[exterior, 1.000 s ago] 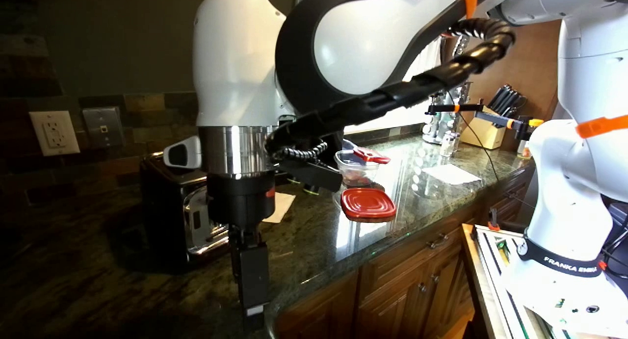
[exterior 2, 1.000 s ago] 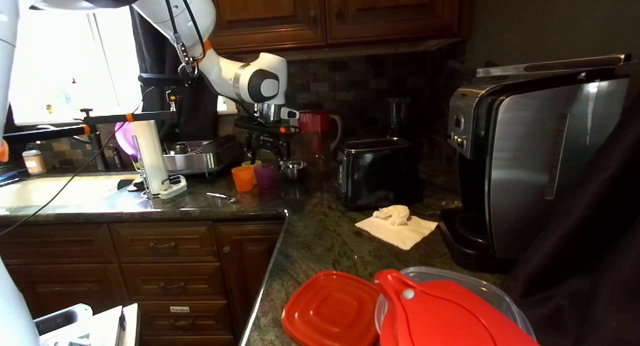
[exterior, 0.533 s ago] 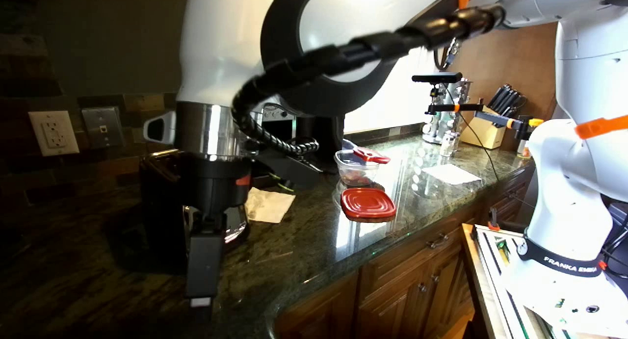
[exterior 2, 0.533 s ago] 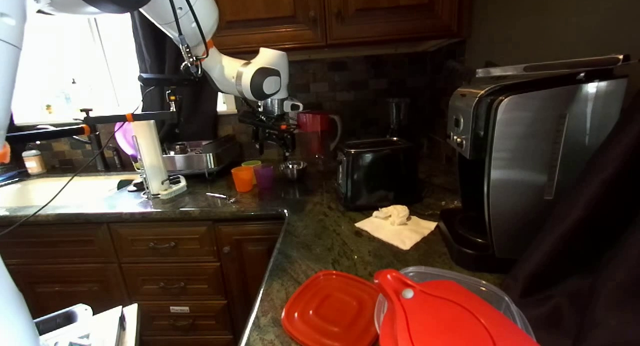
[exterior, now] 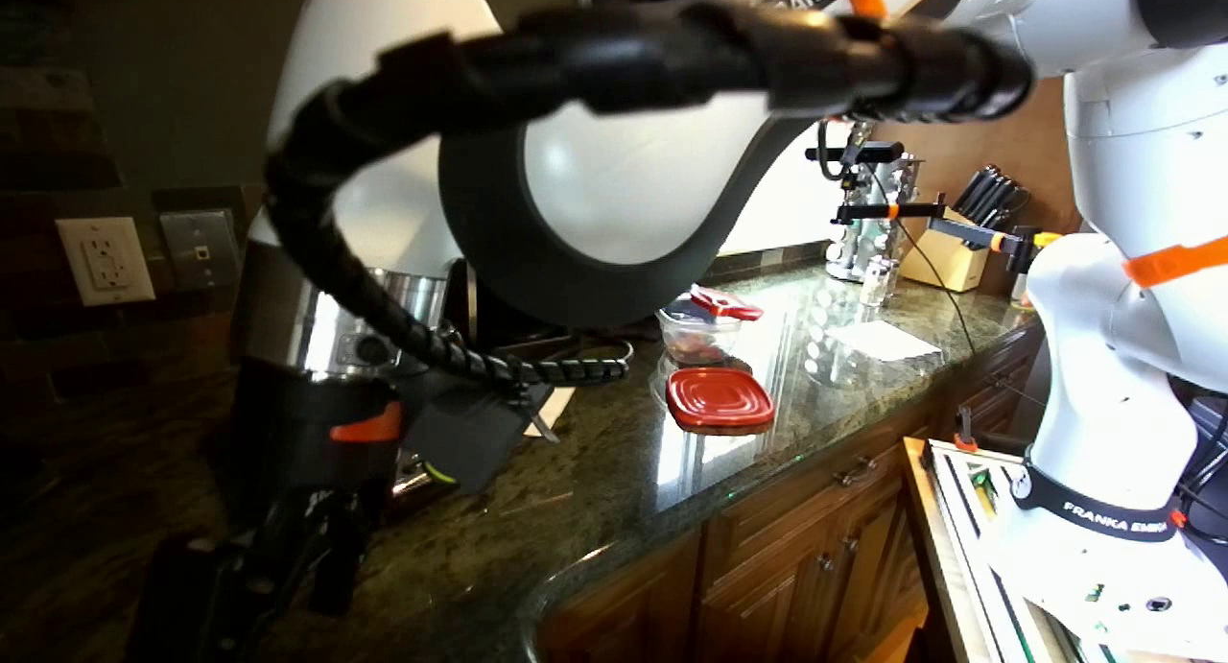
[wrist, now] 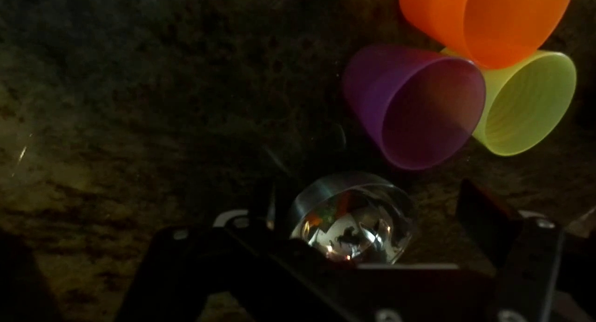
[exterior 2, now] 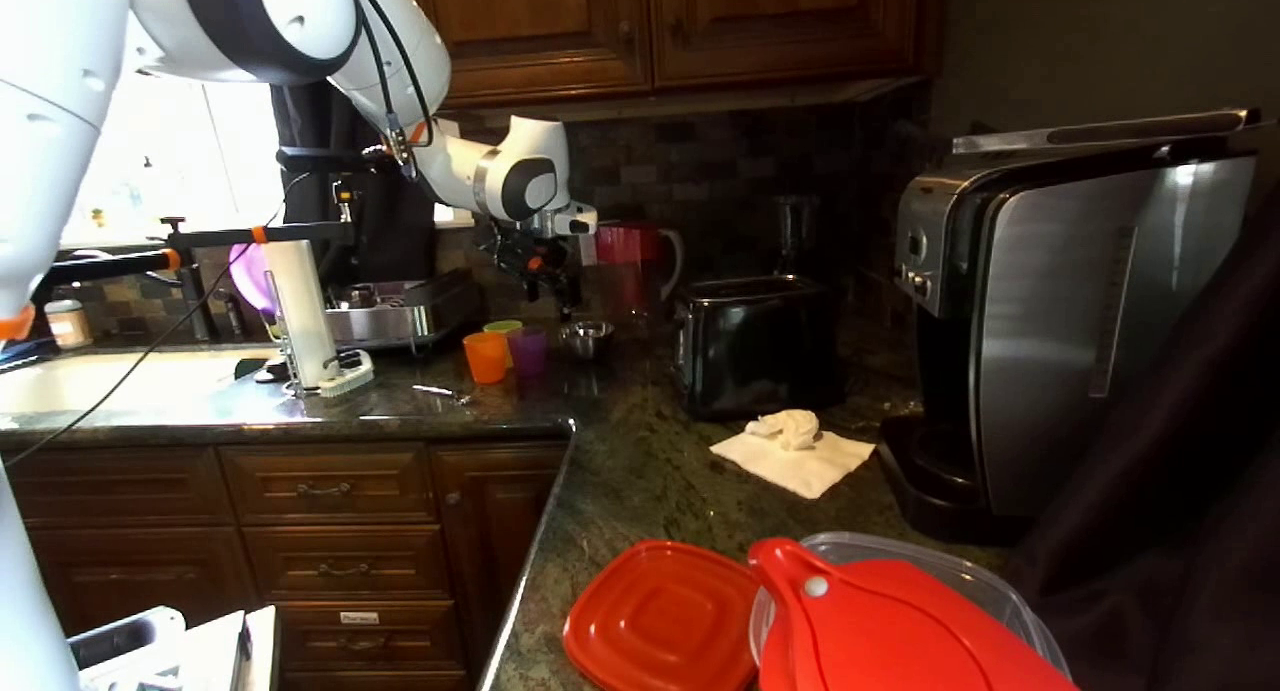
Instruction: Move the cup to the right
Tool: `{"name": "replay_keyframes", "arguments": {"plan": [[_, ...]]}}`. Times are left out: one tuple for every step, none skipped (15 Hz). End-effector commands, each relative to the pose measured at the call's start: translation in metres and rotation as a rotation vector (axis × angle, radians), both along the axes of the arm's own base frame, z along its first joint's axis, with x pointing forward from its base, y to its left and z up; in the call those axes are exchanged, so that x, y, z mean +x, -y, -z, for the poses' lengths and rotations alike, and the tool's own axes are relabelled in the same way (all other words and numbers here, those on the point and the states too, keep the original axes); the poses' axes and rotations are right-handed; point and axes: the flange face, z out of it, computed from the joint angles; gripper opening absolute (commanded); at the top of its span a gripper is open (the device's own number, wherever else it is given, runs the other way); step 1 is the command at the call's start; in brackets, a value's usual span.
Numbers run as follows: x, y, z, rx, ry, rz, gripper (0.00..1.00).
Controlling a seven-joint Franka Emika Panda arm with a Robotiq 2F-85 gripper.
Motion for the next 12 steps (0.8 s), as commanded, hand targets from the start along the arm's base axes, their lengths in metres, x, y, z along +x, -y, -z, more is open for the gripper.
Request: {"name": "replay_keyframes", "arguments": {"plan": [[0.001, -0.003, 0.004, 0.0, -0.007, -0.002, 1.0], [0.002, -0.004, 0.005, 0.0, -0.008, -0.003, 1.0], [0.002, -0.003, 0.004, 0.0, -0.006, -0.002, 1.0], [0.007, -0.004, 0.01, 0.0, -0.024, 0.015, 1.0], [0.01, -0.003, 0.015, -0.028, -0.03, 0.047, 1.0], [0.014, -0.002, 0.023, -0.046, -0.053, 0.082, 1.0], [0.017, -0.001, 0.032, -0.054, -0.076, 0.105, 1.0], [0.019, 0.0, 0.039, -0.061, -0.102, 0.122, 1.0], [0.02, -0.001, 0.045, -0.066, -0.125, 0.134, 1.0], [0.021, -0.003, 0.05, -0.07, -0.14, 0.142, 1.0], [0.021, -0.007, 0.054, -0.07, -0.155, 0.13, 1.0], [0.022, -0.011, 0.056, -0.071, -0.157, 0.112, 1.0]]}}
